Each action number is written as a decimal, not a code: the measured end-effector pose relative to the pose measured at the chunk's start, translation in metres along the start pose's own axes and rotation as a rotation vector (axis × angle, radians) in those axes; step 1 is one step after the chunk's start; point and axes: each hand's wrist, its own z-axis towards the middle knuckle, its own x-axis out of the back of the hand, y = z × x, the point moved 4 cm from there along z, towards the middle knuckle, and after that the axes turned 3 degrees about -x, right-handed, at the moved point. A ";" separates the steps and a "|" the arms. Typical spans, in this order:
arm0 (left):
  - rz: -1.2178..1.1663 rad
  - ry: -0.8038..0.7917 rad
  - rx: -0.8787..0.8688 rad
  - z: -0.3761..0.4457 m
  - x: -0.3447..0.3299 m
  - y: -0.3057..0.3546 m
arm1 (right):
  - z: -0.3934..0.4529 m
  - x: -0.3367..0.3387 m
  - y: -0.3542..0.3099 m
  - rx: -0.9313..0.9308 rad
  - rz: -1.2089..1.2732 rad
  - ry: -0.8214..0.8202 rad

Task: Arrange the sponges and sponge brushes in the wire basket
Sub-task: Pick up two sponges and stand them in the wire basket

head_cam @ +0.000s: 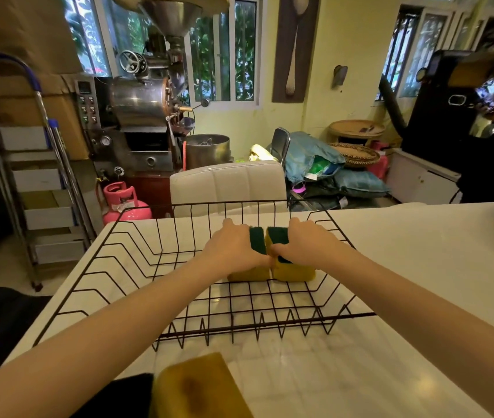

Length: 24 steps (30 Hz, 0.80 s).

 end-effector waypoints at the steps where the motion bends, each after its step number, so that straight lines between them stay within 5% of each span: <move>1: 0.005 -0.027 -0.024 -0.002 -0.001 0.002 | 0.001 -0.003 0.000 -0.002 -0.004 -0.006; 24: 0.149 -0.107 -0.099 -0.006 0.002 0.002 | -0.011 -0.018 -0.011 0.085 -0.188 0.193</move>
